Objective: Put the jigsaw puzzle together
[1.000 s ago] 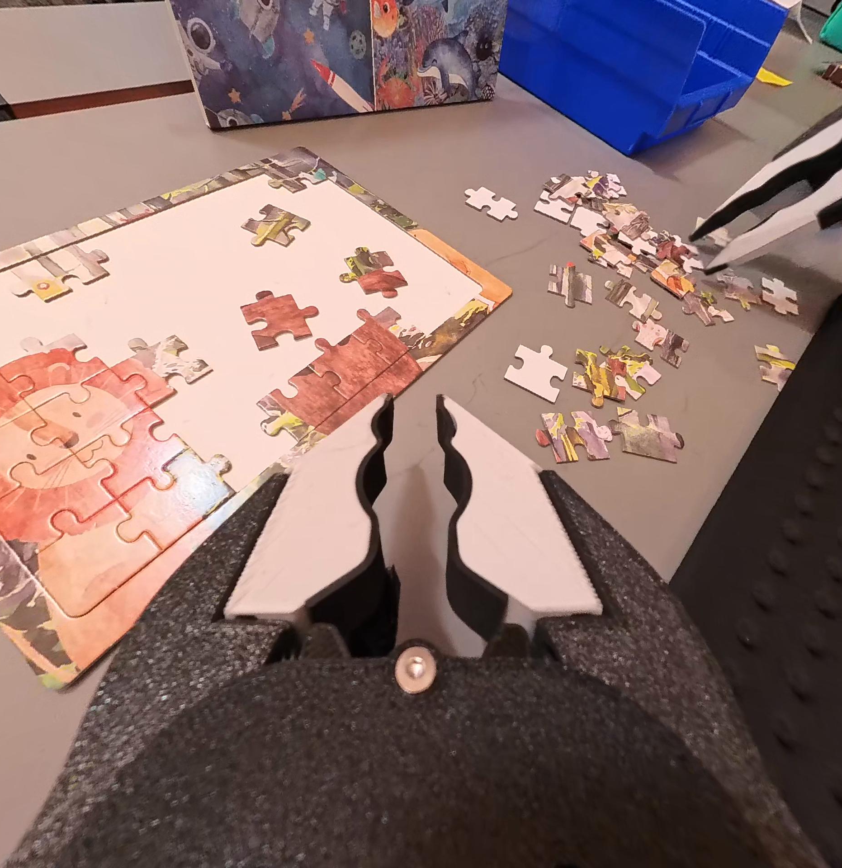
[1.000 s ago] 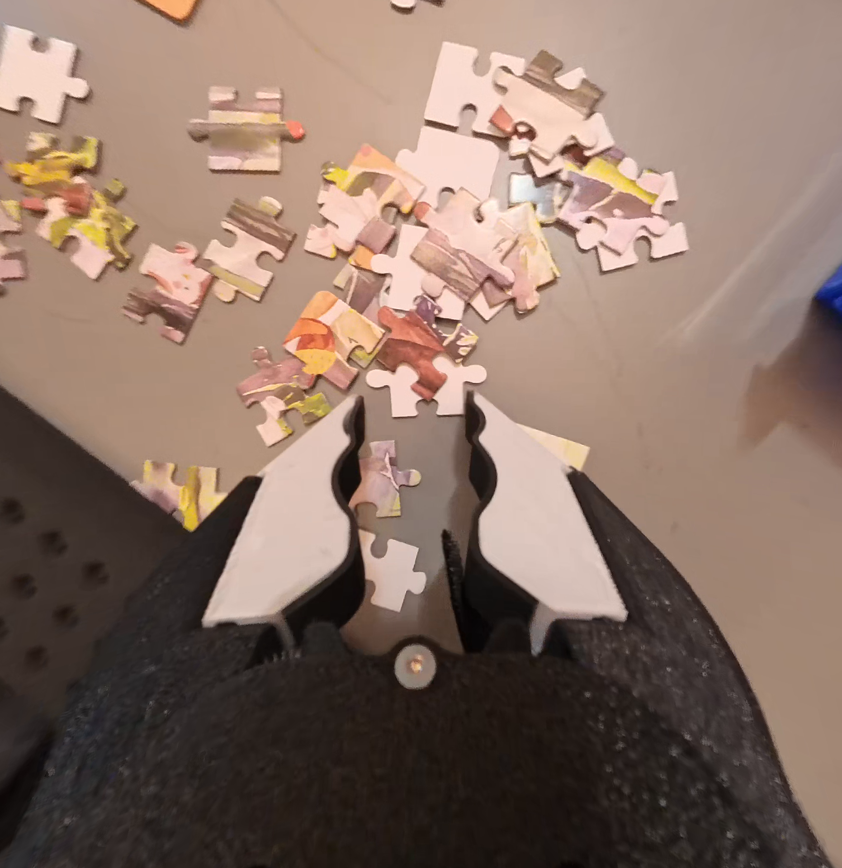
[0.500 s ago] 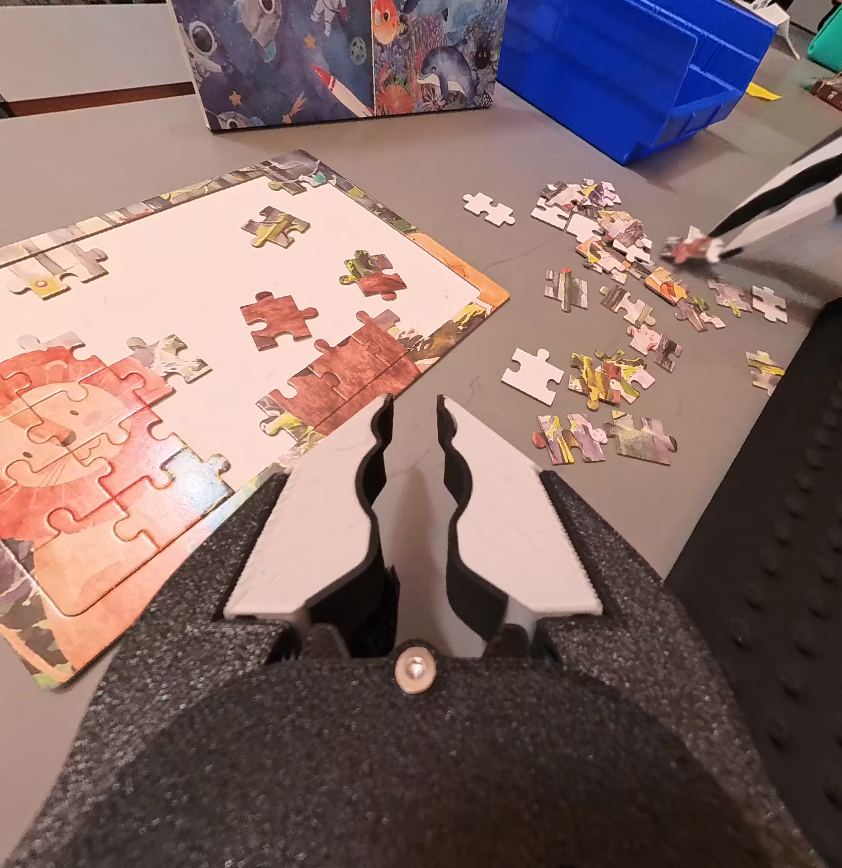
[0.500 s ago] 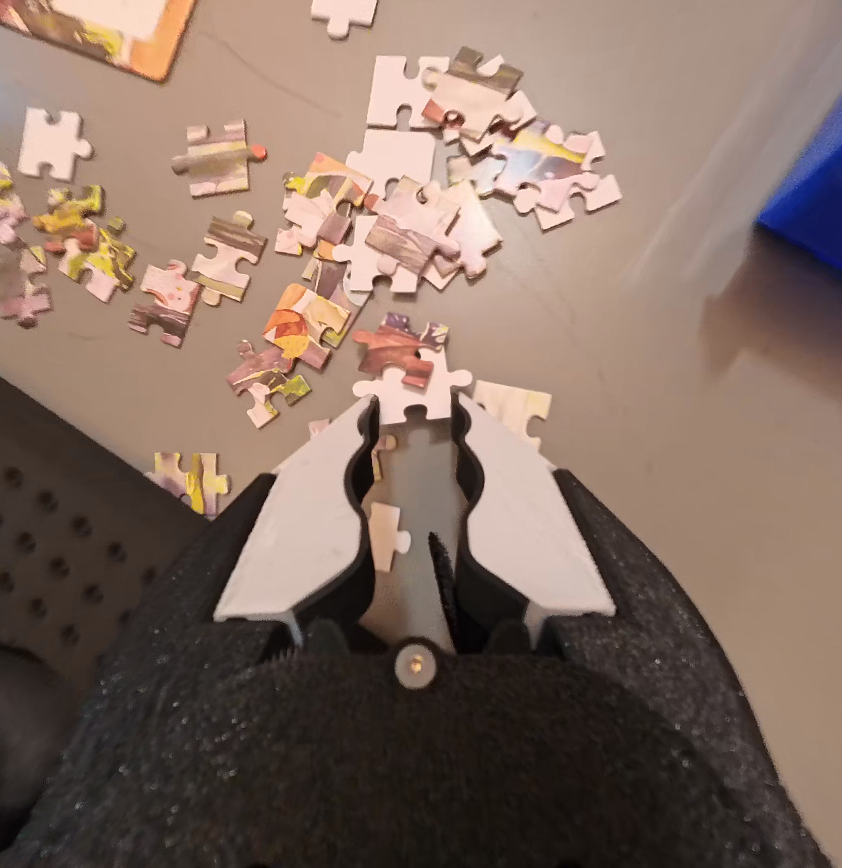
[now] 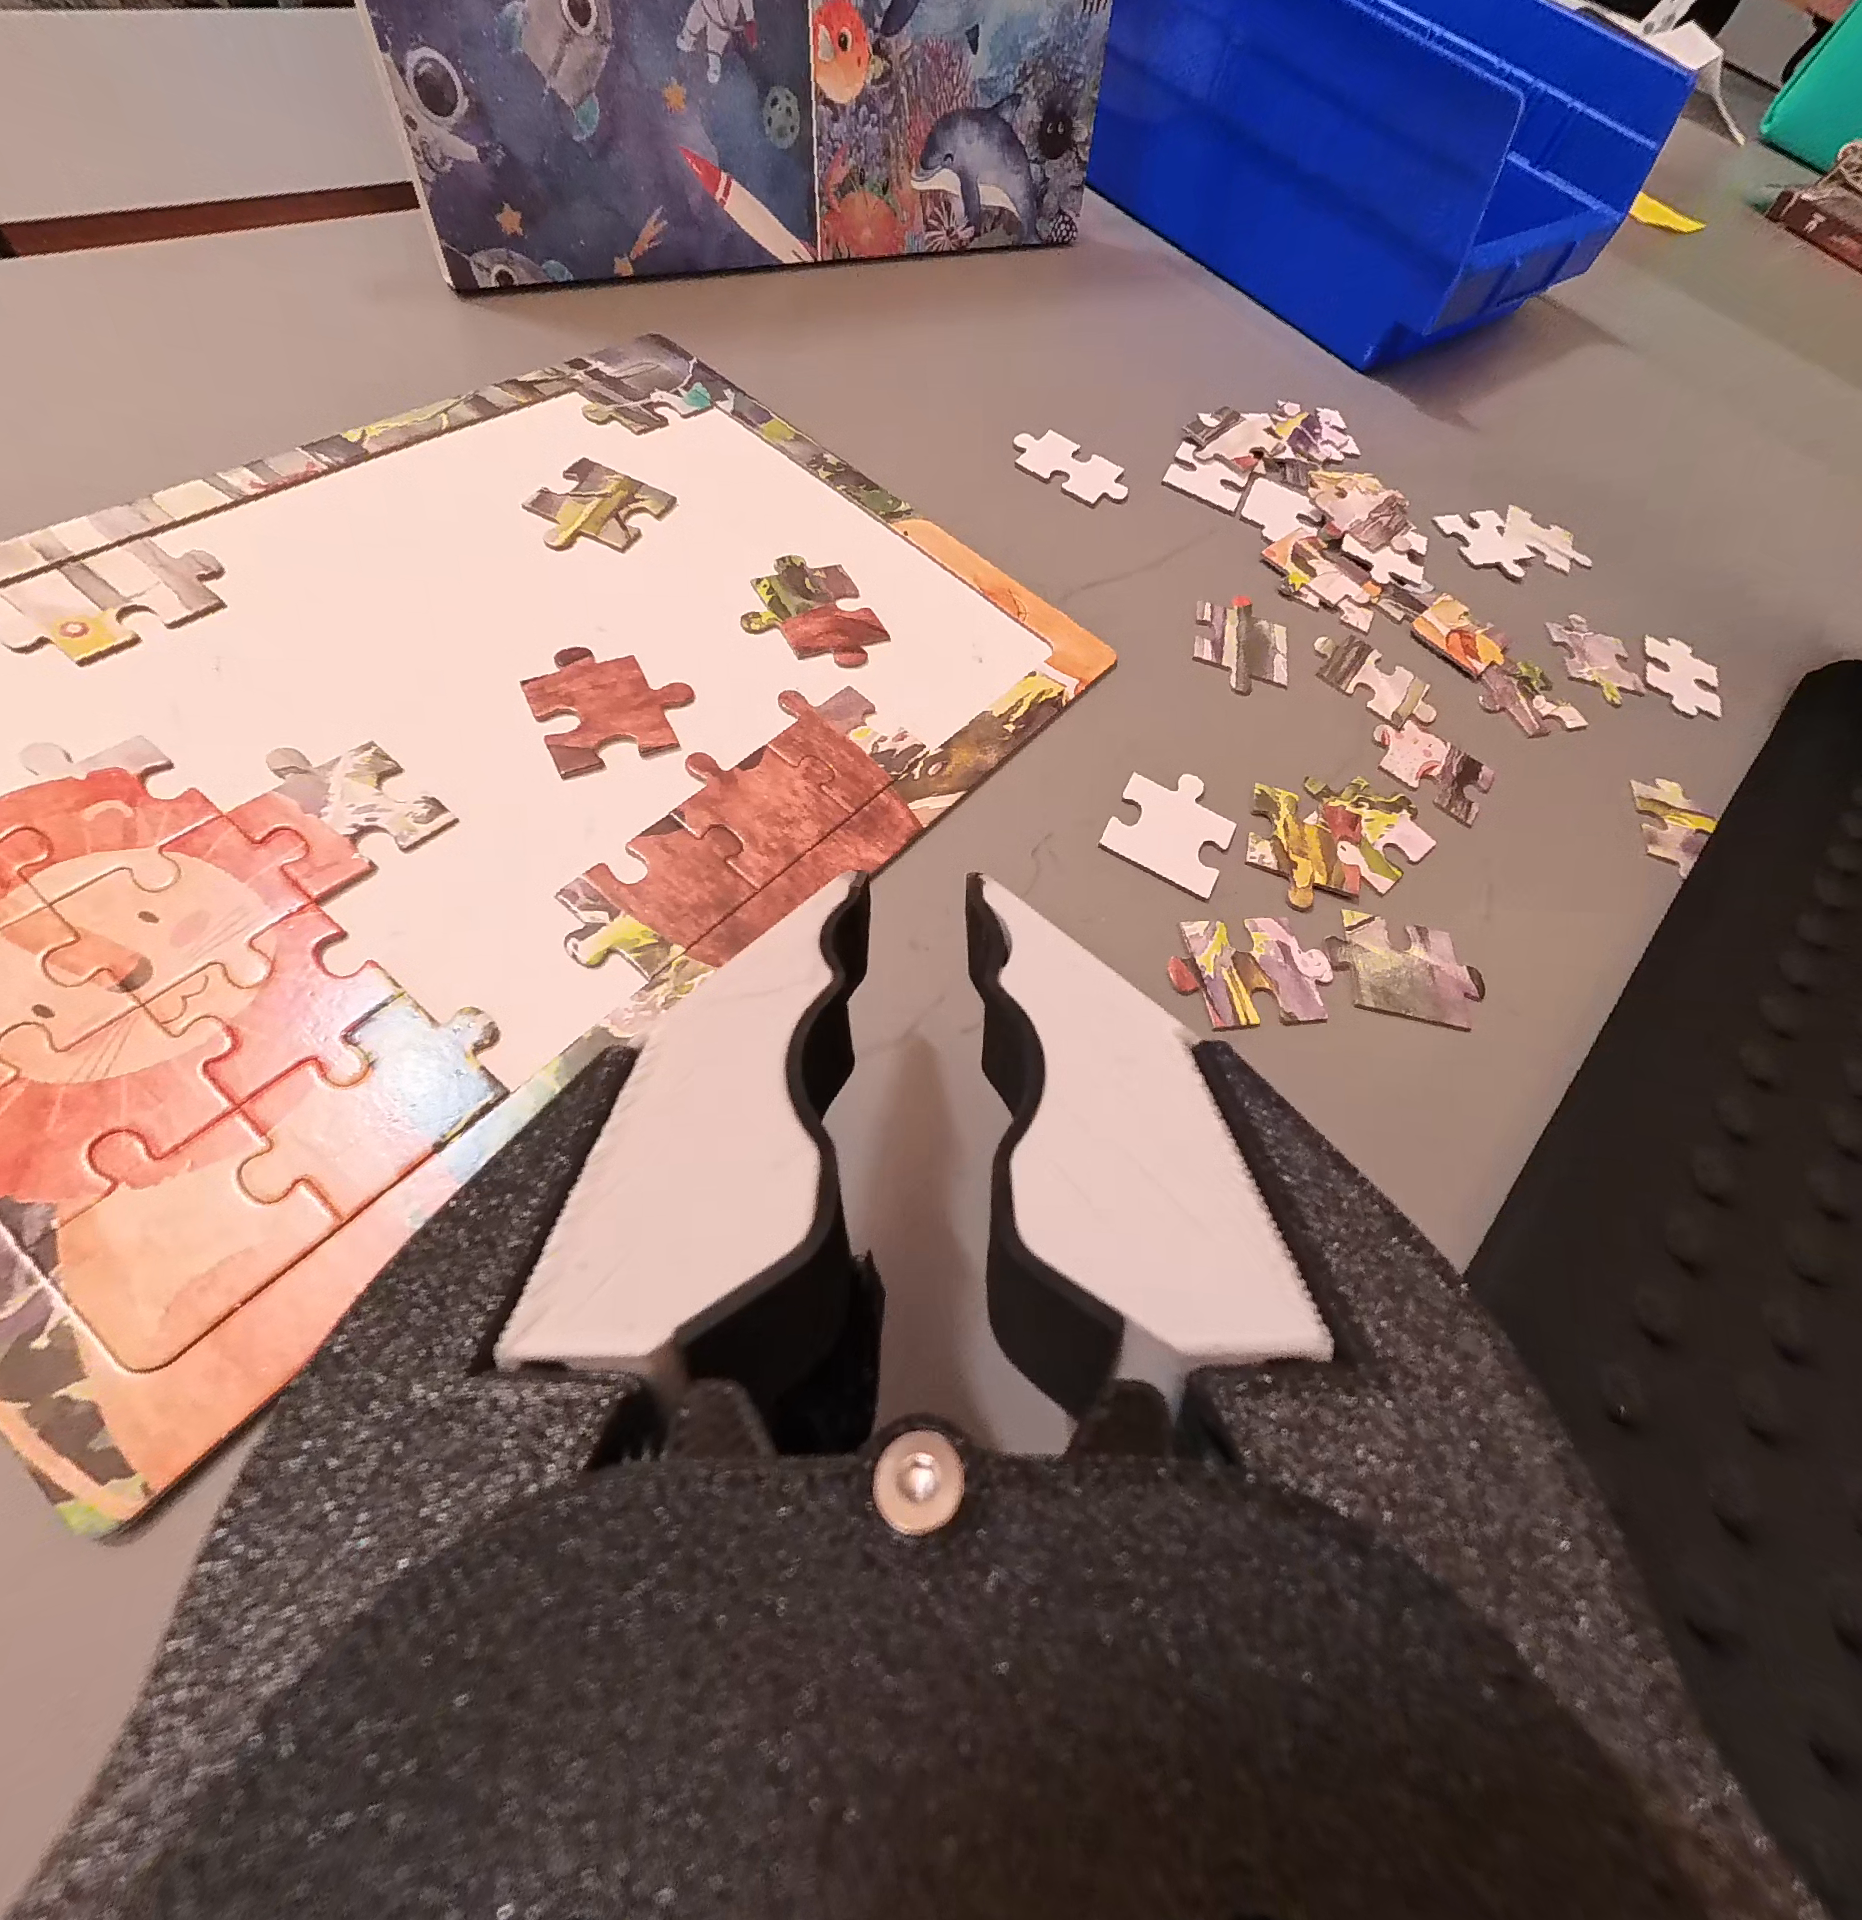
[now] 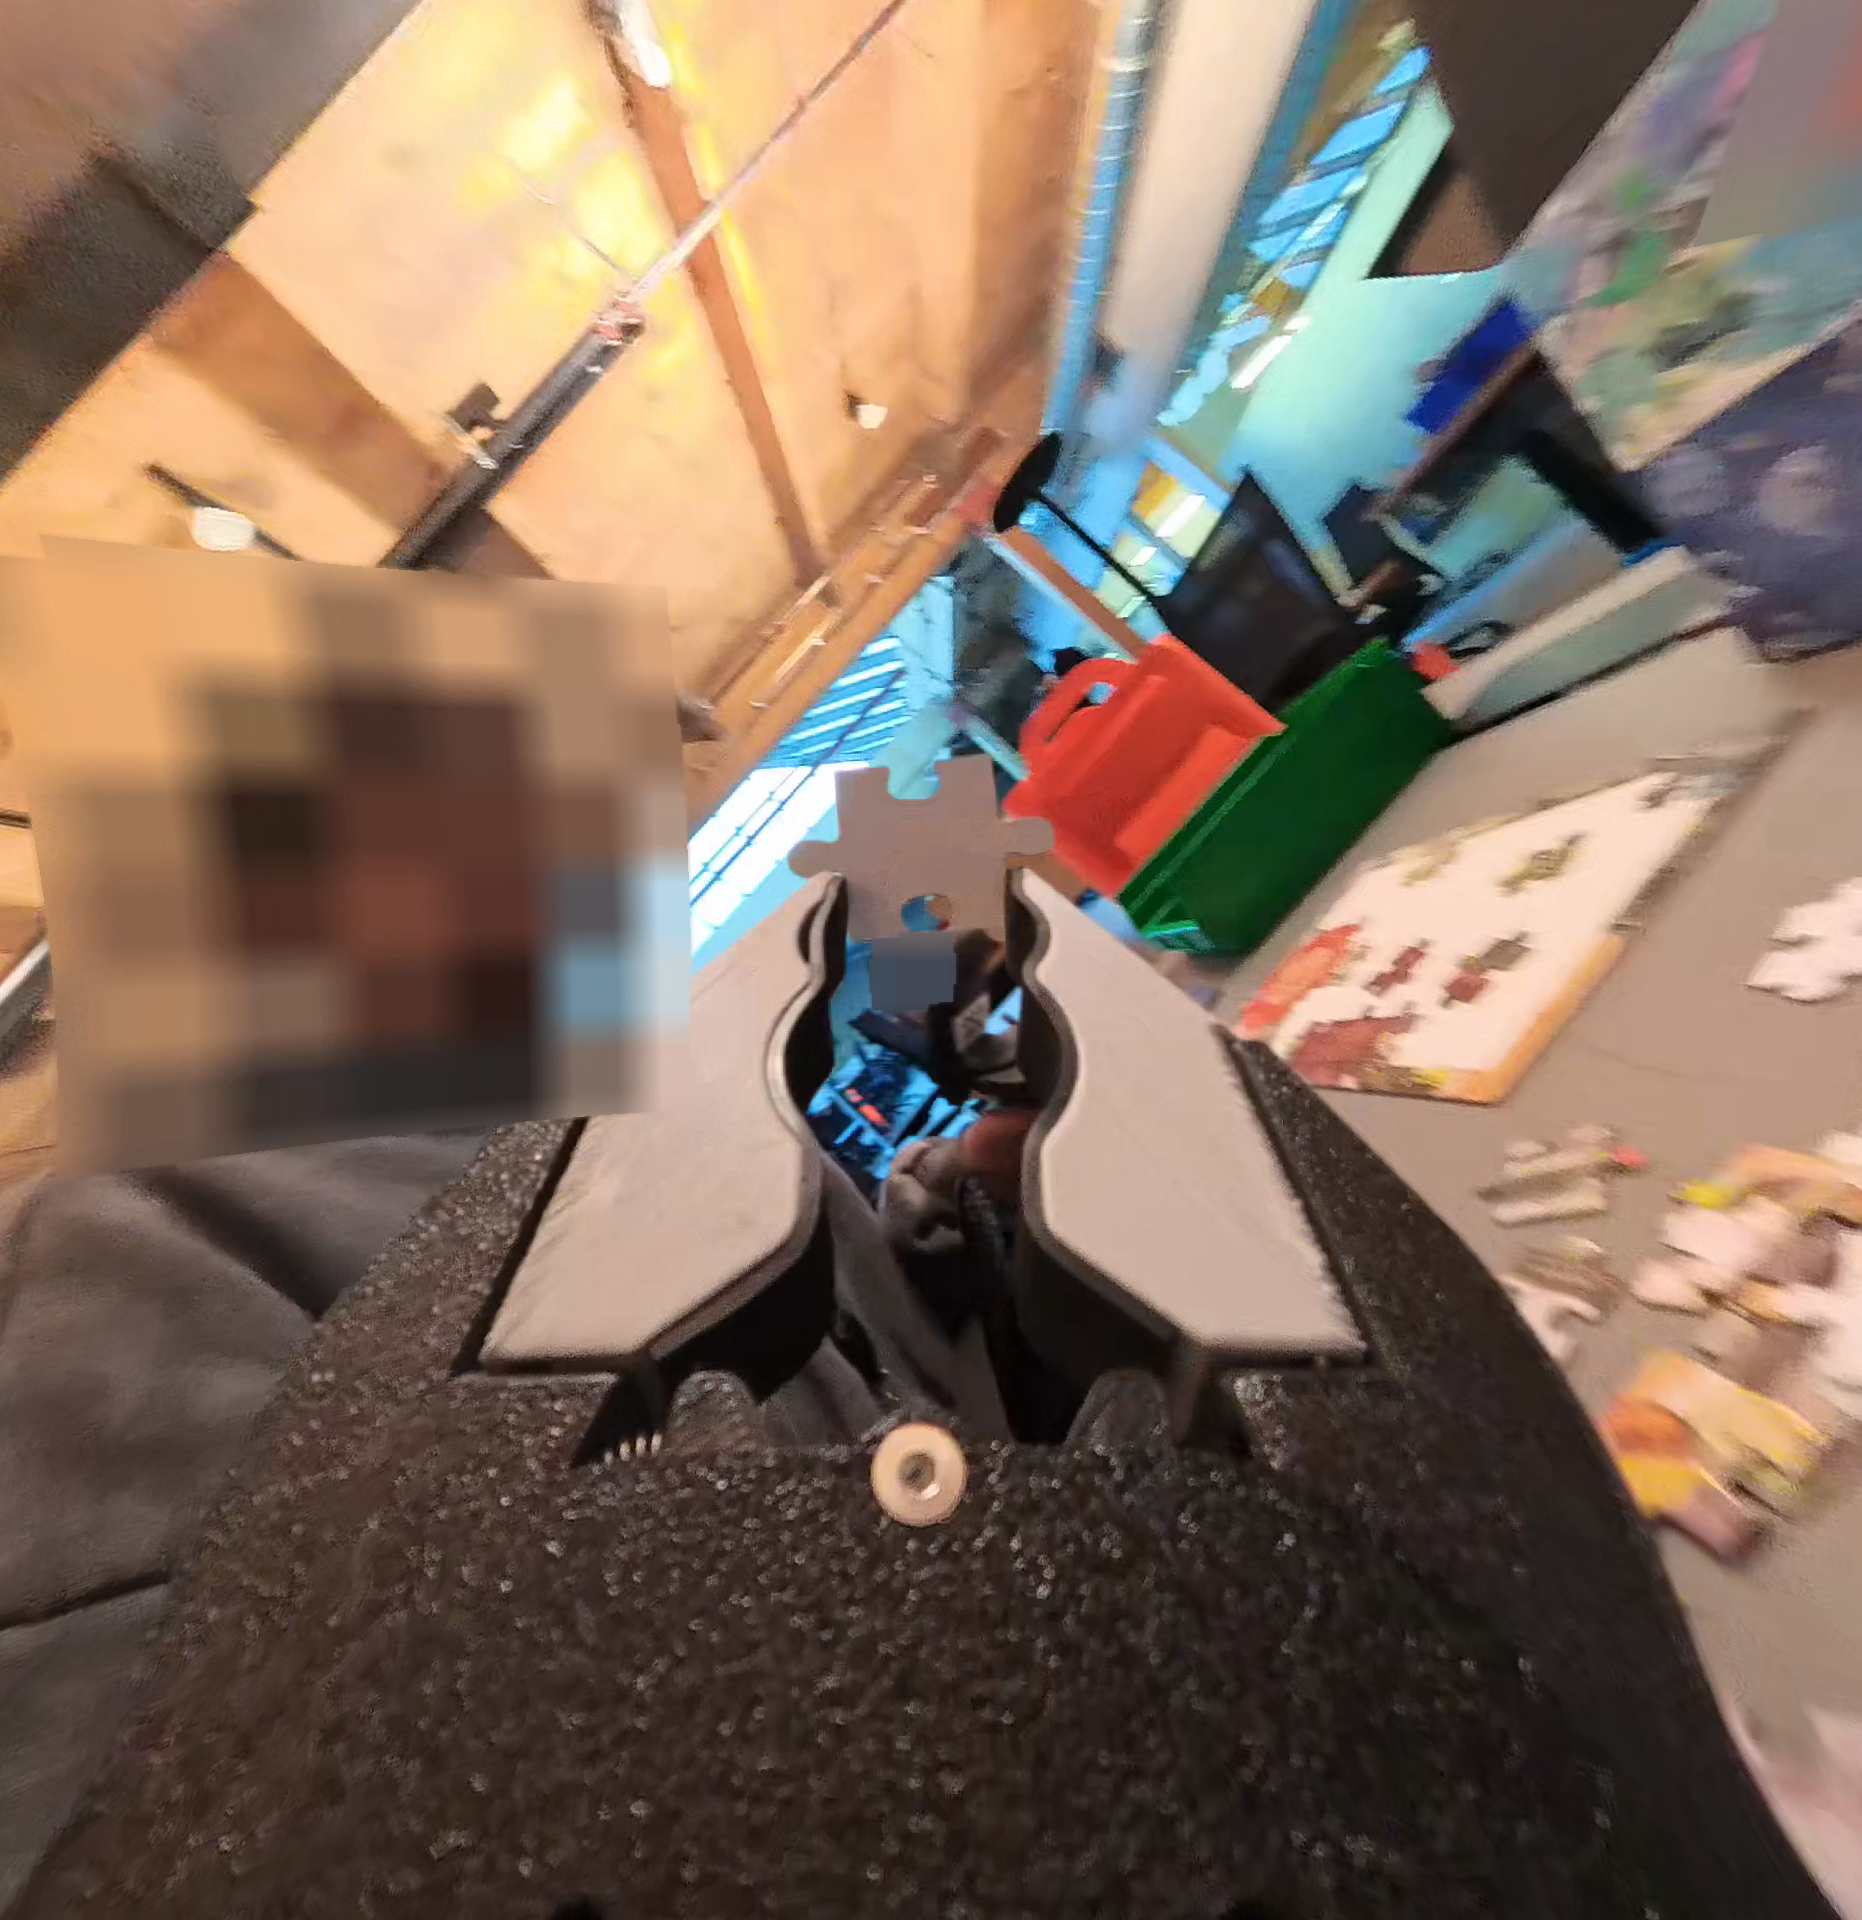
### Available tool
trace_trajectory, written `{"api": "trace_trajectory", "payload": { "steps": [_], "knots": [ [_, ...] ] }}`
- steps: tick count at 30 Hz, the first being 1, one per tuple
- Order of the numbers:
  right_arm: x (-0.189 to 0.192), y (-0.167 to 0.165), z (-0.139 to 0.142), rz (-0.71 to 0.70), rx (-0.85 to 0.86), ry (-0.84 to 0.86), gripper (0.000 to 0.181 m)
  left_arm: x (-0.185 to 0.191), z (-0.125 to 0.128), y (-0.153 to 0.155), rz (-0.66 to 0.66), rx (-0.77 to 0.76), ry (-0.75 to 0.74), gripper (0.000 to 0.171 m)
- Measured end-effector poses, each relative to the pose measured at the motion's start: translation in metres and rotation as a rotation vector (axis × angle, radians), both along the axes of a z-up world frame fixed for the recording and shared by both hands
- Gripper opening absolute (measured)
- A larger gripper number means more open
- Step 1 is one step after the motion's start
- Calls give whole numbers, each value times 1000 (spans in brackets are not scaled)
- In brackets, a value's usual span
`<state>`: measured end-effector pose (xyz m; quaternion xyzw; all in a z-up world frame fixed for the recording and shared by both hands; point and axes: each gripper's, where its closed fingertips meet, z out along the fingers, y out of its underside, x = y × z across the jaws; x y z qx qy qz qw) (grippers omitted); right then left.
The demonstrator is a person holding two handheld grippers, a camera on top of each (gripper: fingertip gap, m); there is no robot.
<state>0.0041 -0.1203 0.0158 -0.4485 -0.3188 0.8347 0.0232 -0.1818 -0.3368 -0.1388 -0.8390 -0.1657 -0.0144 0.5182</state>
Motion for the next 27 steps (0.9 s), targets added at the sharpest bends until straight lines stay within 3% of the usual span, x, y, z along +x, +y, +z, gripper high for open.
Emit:
{"api": "trace_trajectory", "payload": {
  "steps": [8,11,14,19,22,27],
  "knots": [
    [-17,-20,16,97,-76,106,29,1,0,0,-3,4,-2,18],
    [-38,-29,-11,57,42,-63,29,2,1,0,-8,5,-6,18],
    [-58,-67,-46,118,241,-234,30,2,0,0,-10,5,-9,18],
    [-82,-148,-66,341,323,-280,30,5,7,2,-29,37,-3,19],
    [-88,-190,-70,508,253,-271,30,21,22,6,-106,109,22,28],
    [-100,-211,-91,636,210,-362,31,71,49,11,-326,236,117,39]
  ]
}}
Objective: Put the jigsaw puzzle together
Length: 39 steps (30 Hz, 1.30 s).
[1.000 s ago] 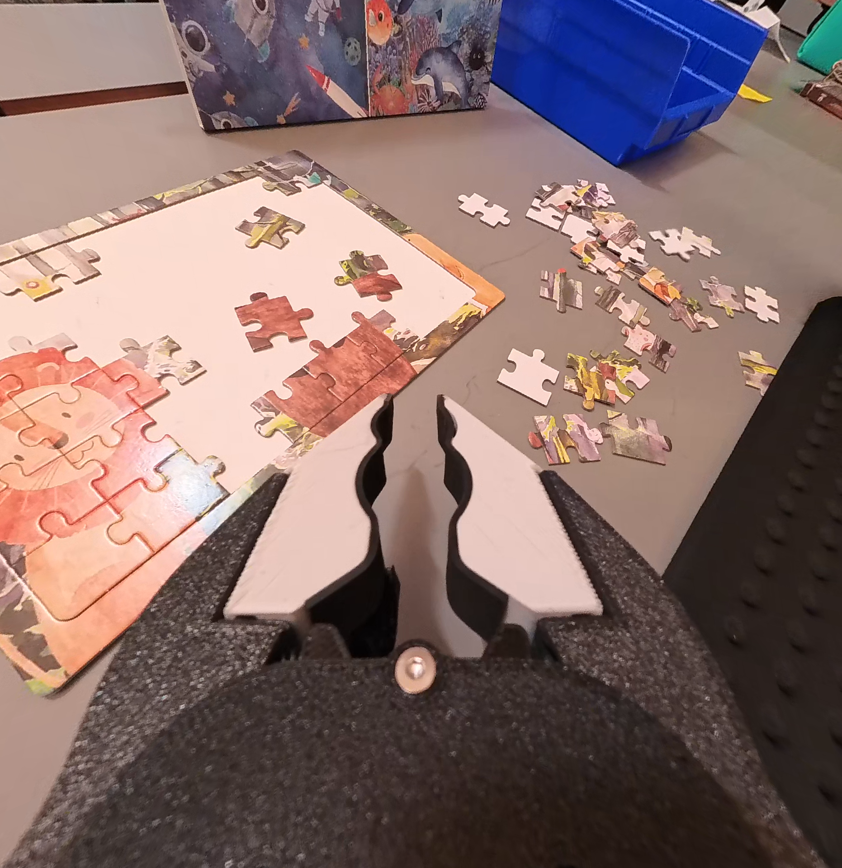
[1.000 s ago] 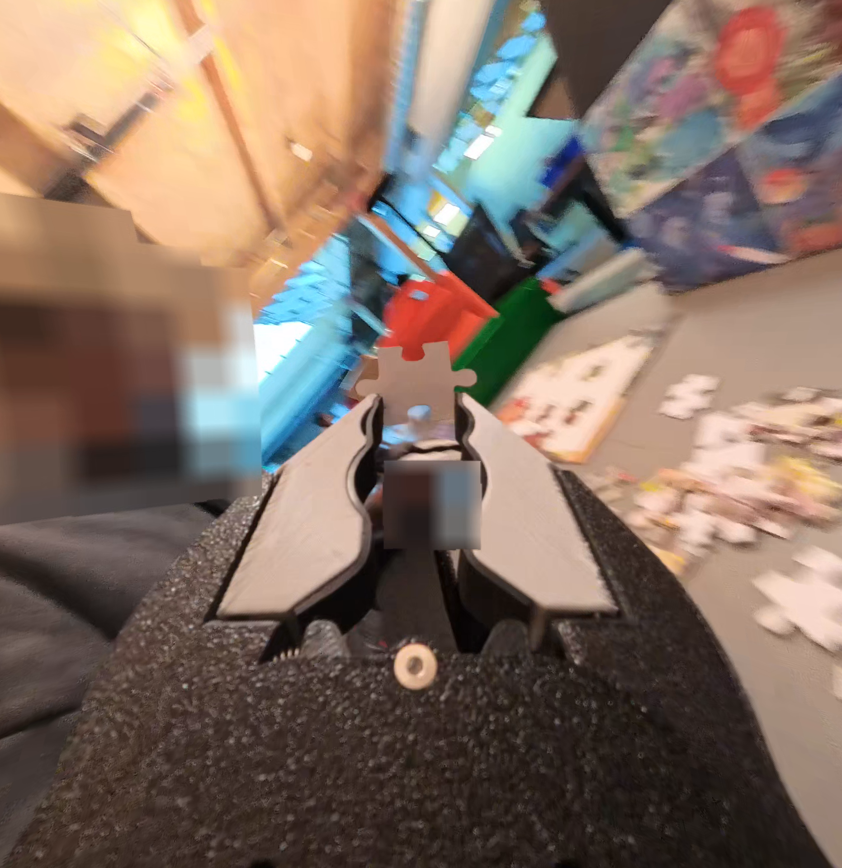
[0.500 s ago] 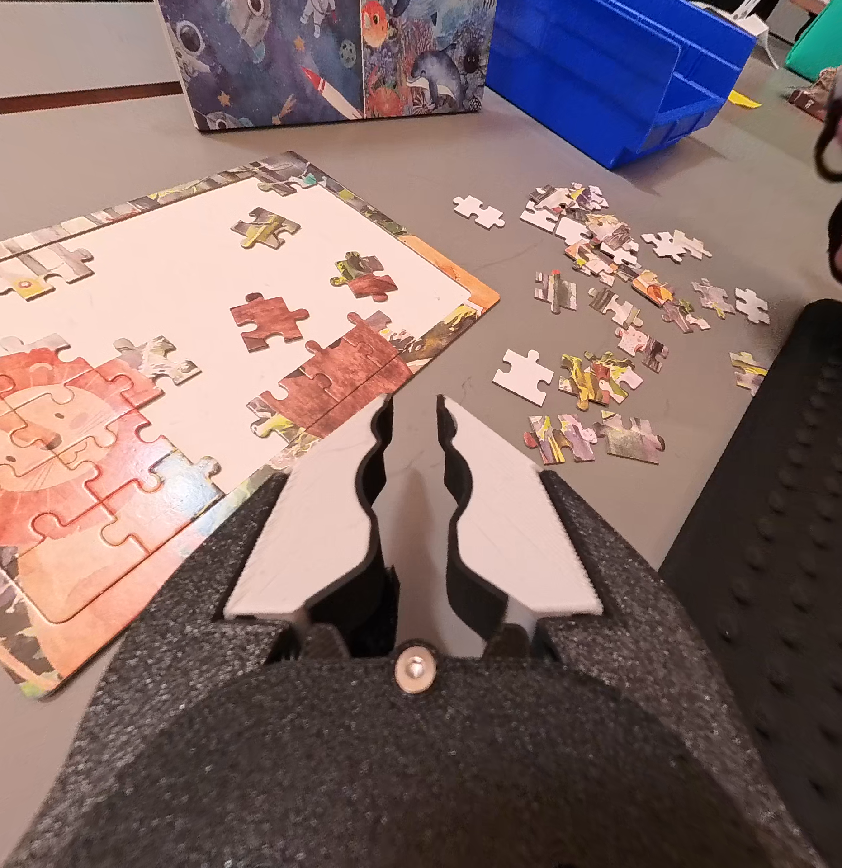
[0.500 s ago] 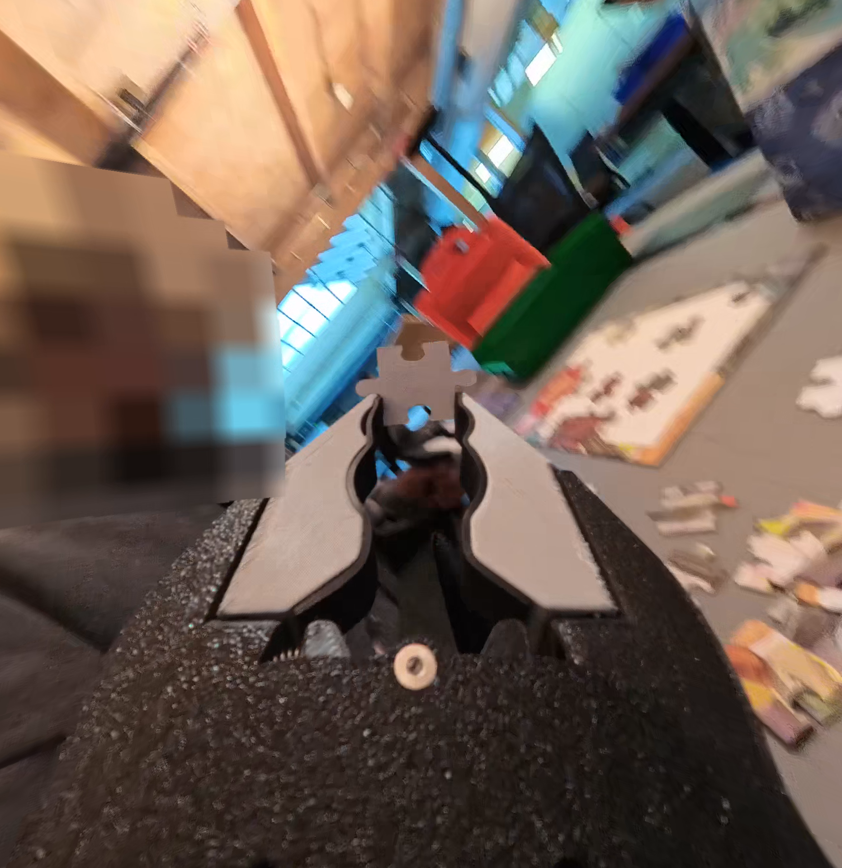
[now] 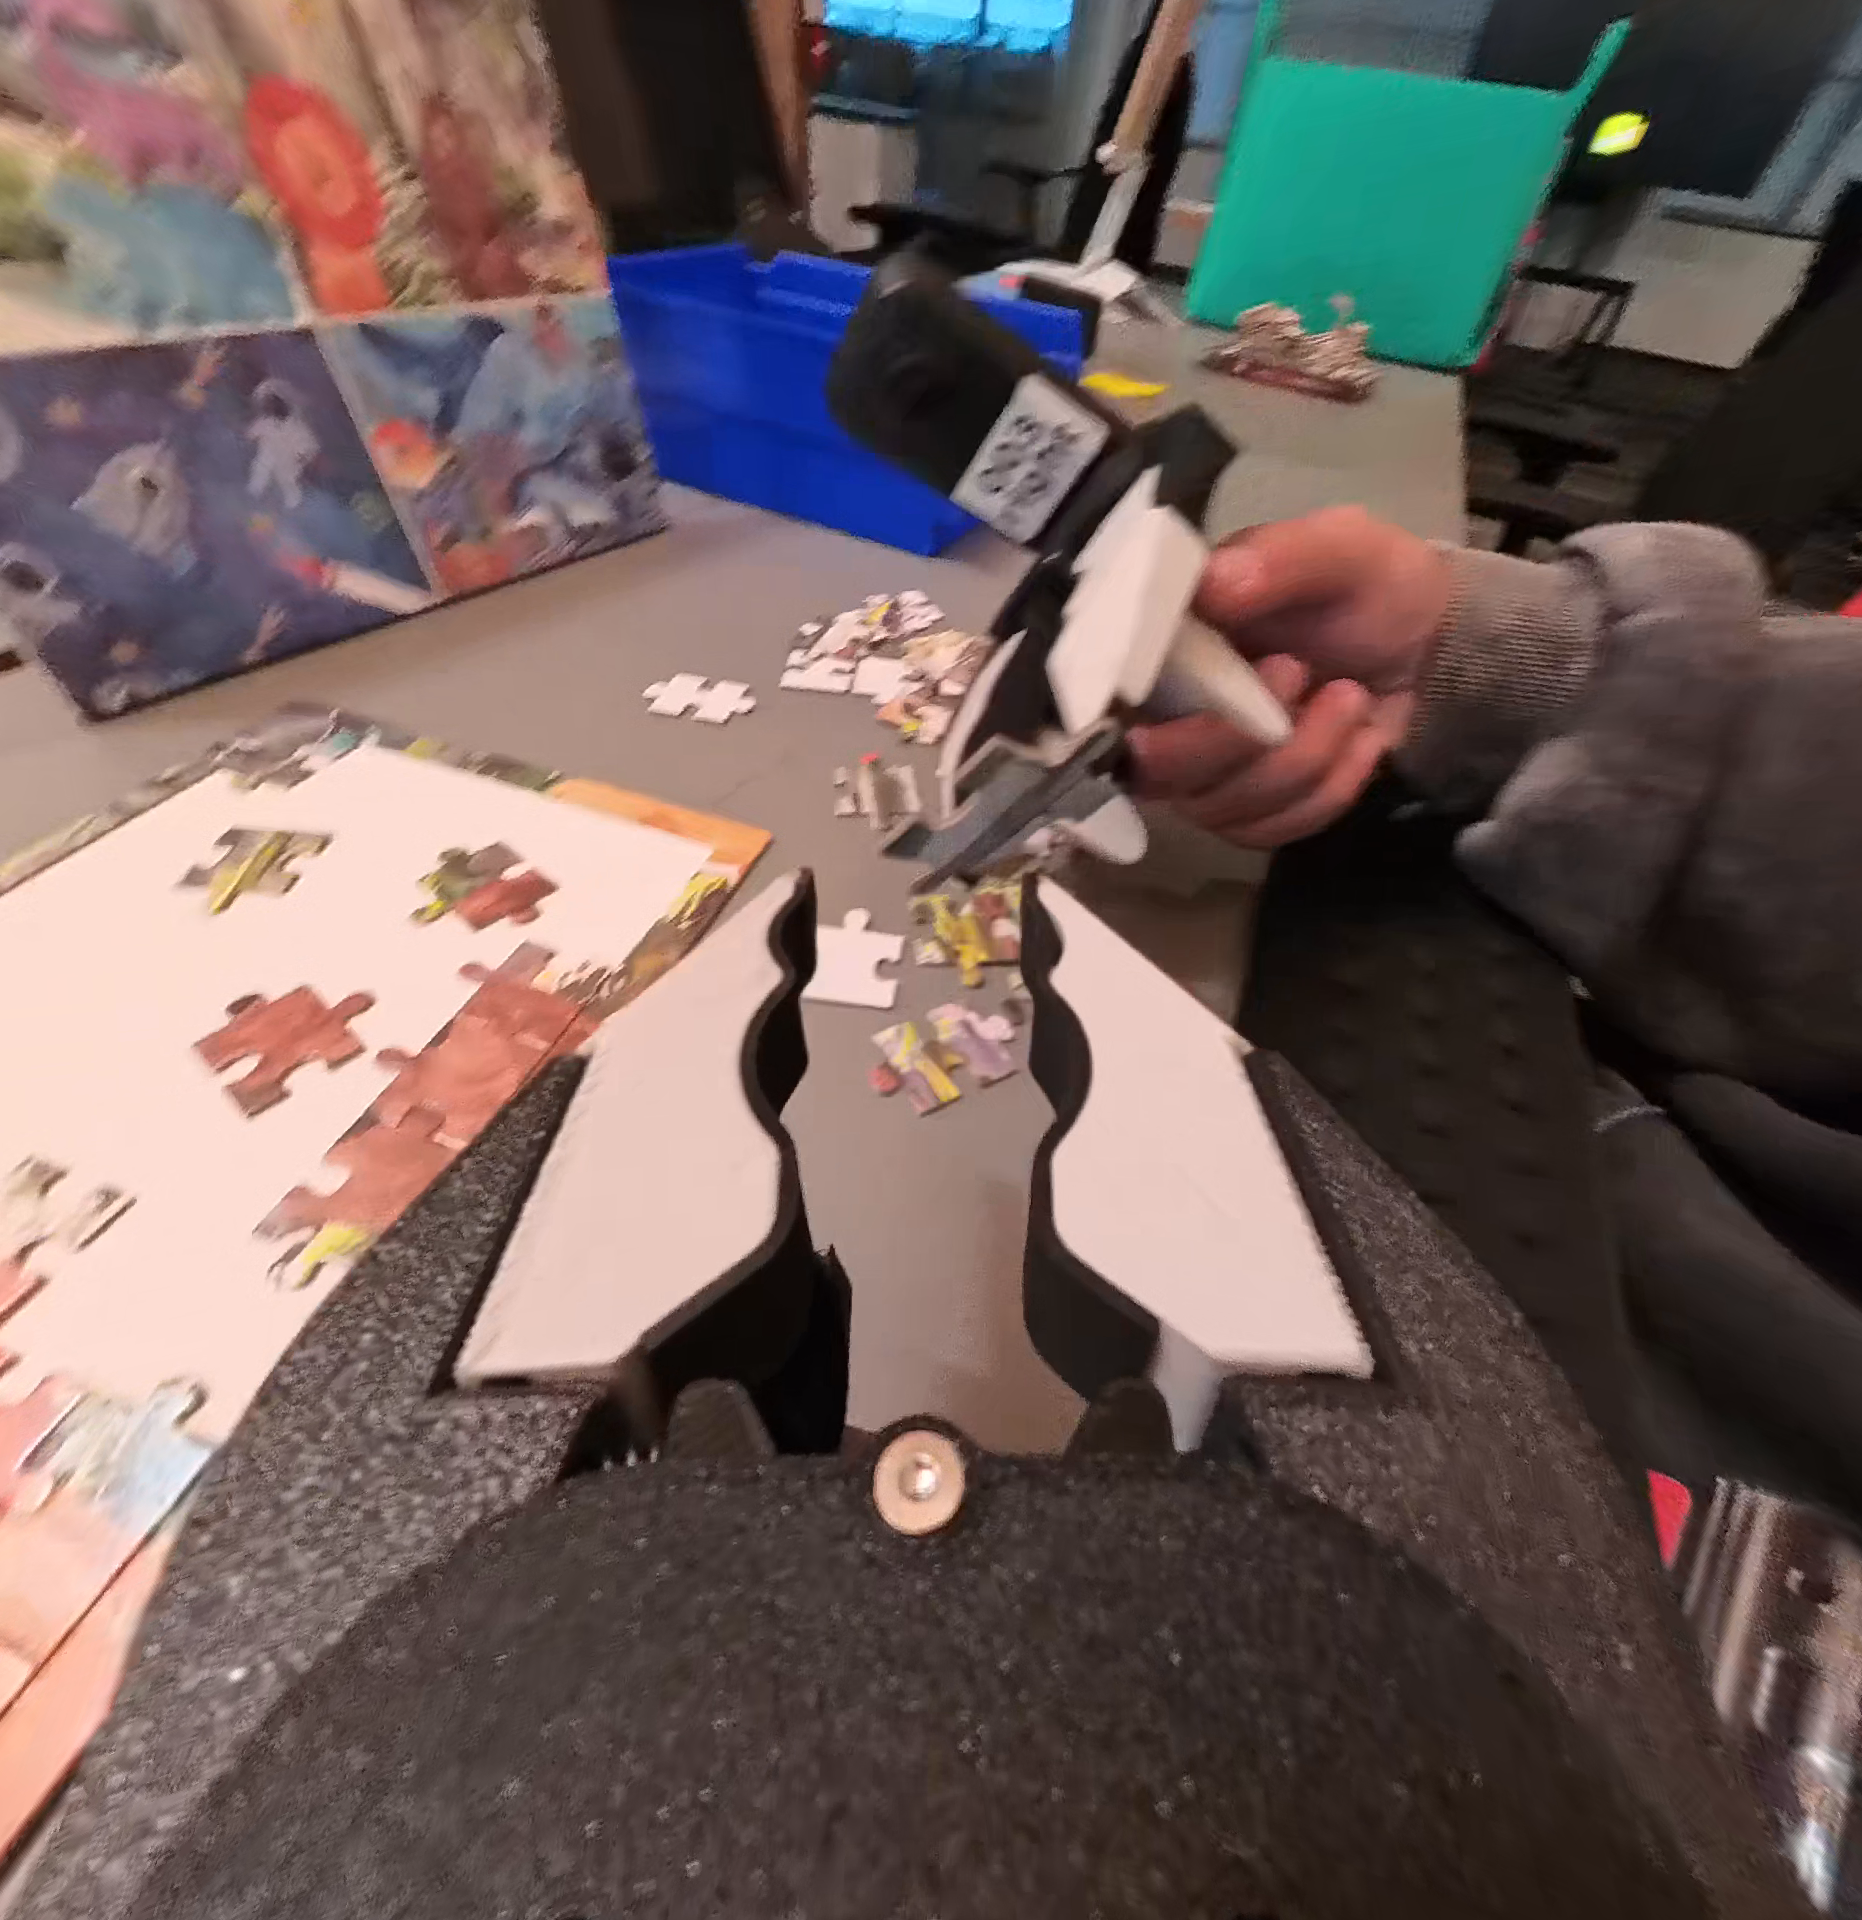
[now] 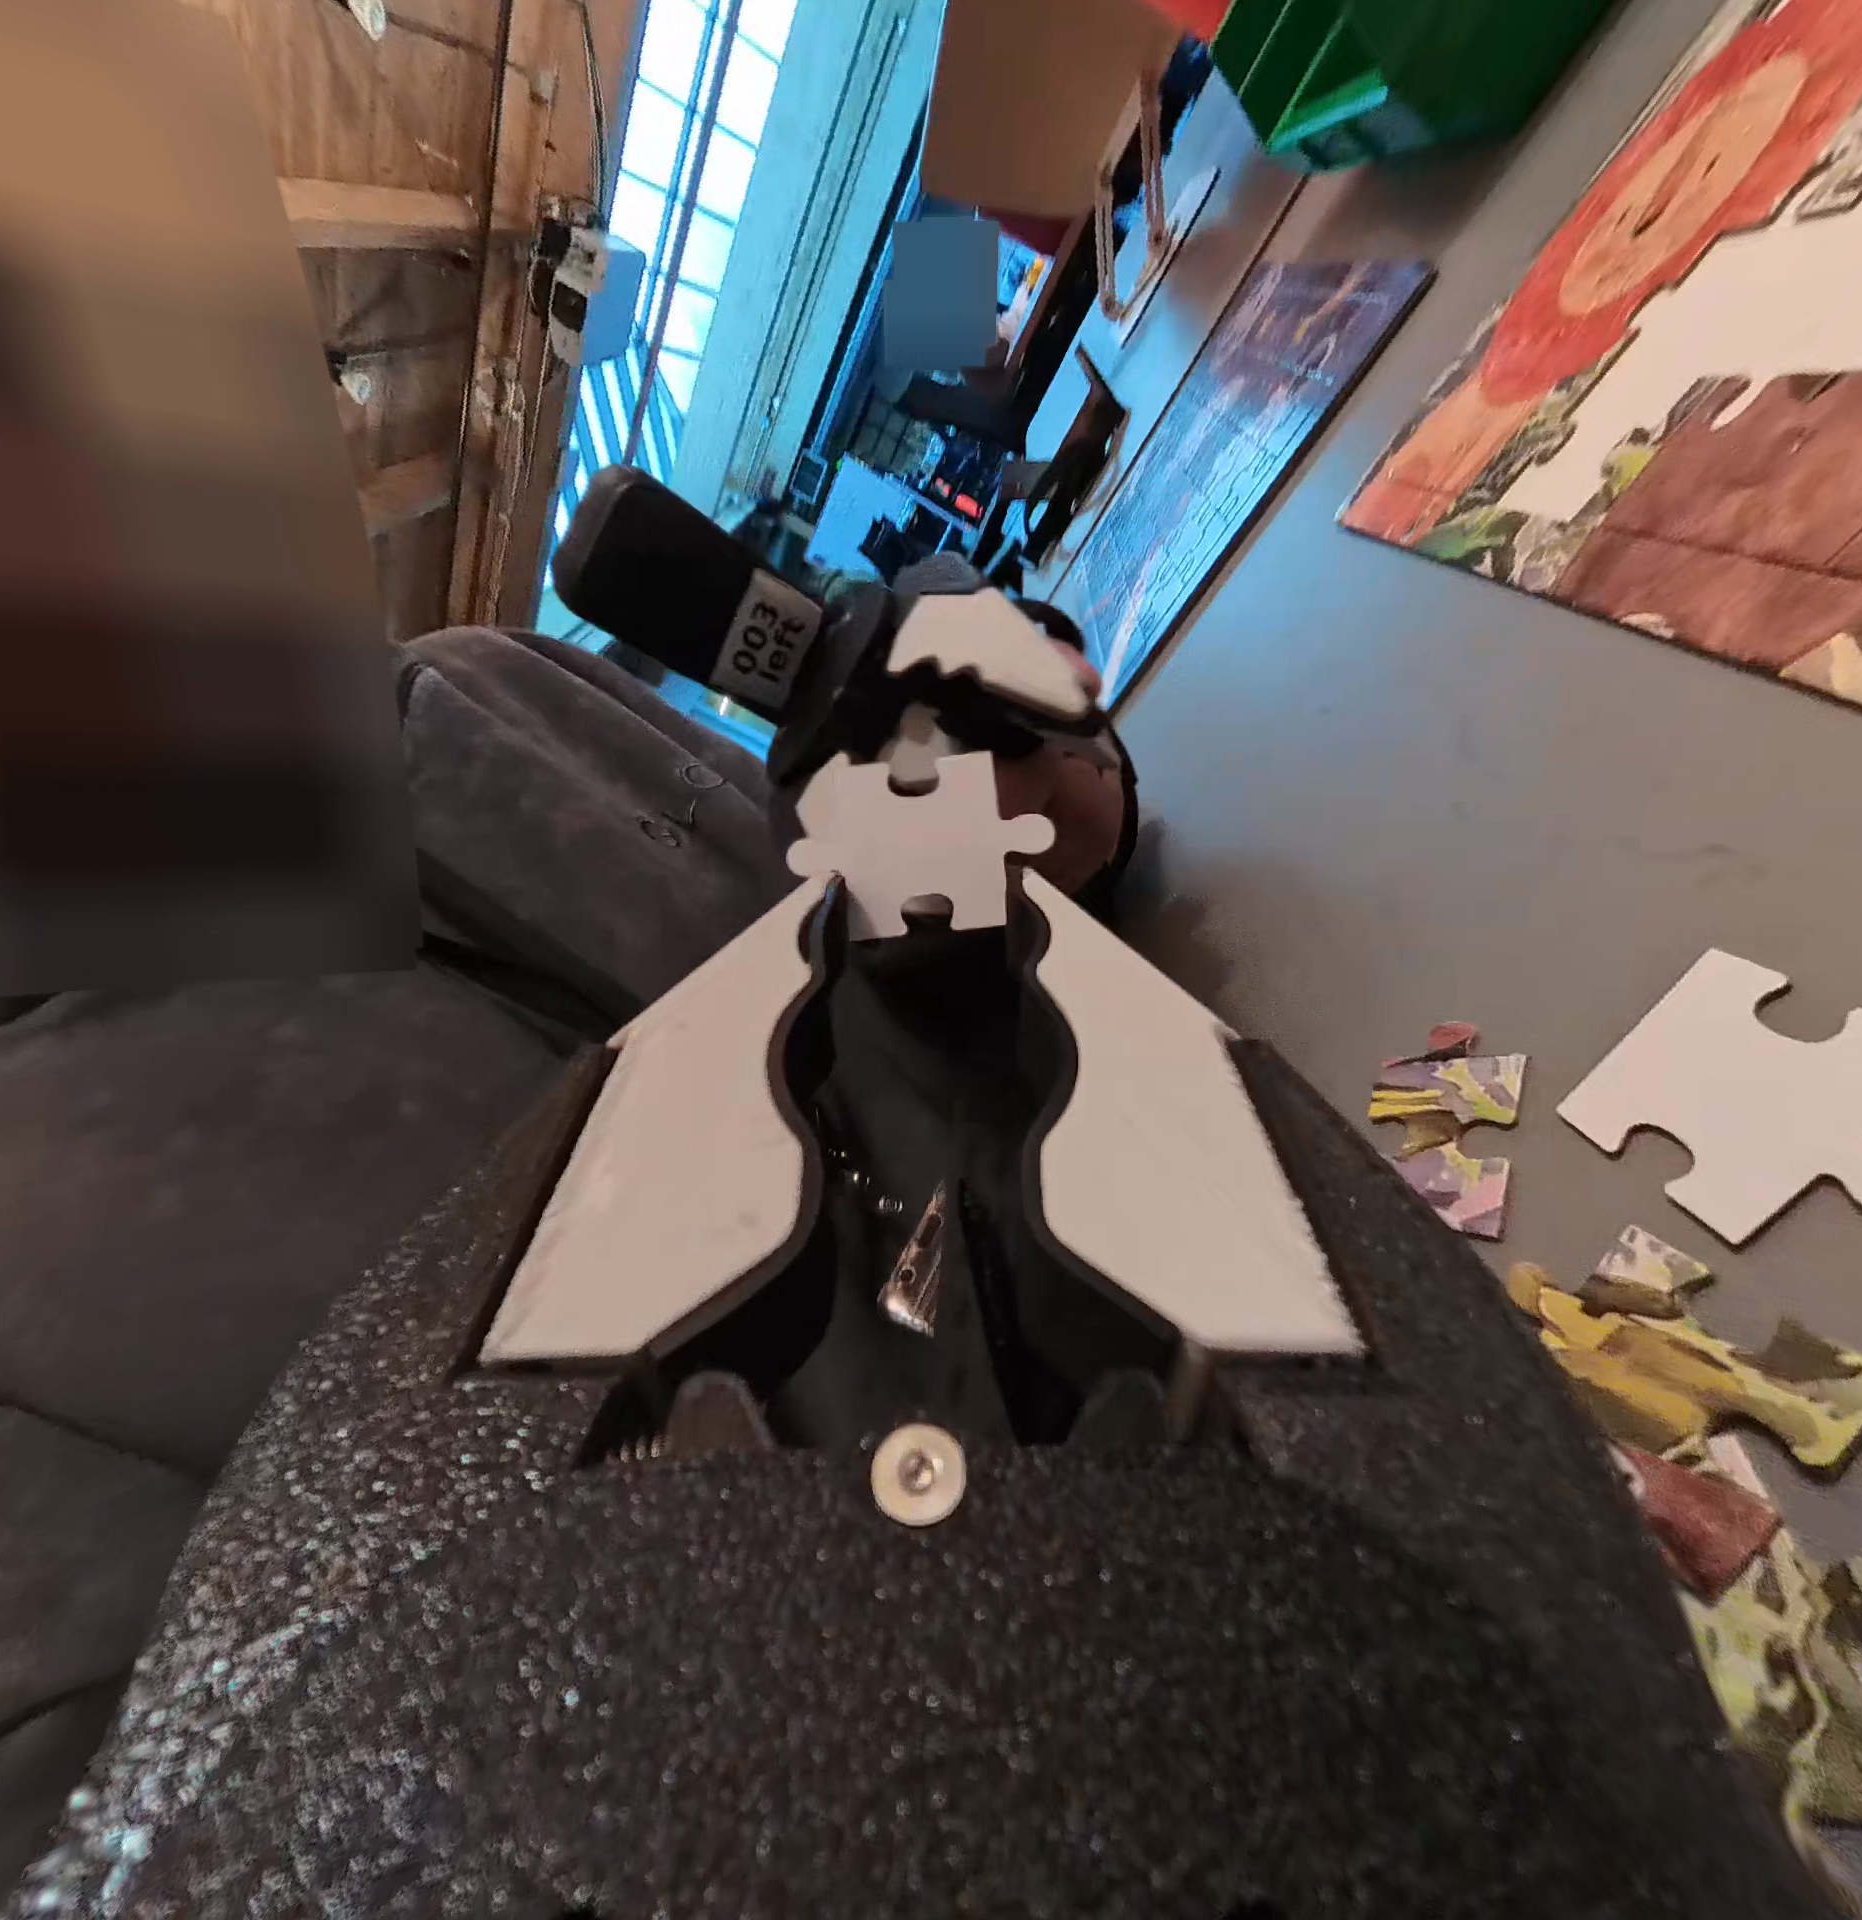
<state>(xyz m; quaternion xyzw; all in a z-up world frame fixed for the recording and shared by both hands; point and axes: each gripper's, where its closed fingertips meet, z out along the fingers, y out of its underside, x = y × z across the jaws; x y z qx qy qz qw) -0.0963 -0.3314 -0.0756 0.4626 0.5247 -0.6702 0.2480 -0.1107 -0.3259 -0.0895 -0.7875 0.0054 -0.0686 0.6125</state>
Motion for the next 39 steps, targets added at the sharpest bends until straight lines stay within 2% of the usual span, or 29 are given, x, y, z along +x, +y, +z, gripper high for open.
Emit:
{"api": "trace_trajectory", "payload": {
  "steps": [7,11,15,19,21,23,25,28,30,32,35,39],
  "knots": [
    [24,-5,6,247,-49,-70,30,25,26,-8,-135,130,-40,38],
    [34,-11,9,326,-32,-70,30,38,31,-13,-202,156,-34,21],
    [26,-3,14,260,-71,-63,29,40,32,-15,-237,156,-67,2],
    [26,-3,10,229,-50,-52,27,41,32,-17,-263,147,-109,0],
    [13,6,4,135,14,-33,37,32,29,-15,-222,129,-136,0],
    [-10,26,1,-50,110,28,34,15,23,-12,-158,95,-220,0],
    [-27,43,10,-203,170,109,35,-8,21,-12,-75,90,-337,0],
    [-42,45,11,-334,437,256,34,-40,17,-16,21,112,-547,0],
    [-44,31,10,-321,576,331,23,-52,14,-18,56,124,-646,0],
    [-46,17,14,-299,586,354,17,-58,12,-19,78,124,-673,0],
    [-50,17,-1,-283,630,284,28,-57,16,-20,66,145,-680,0],
    [-57,10,-4,-281,637,298,25,-60,26,-25,30,211,-769,0]
  ]
}}
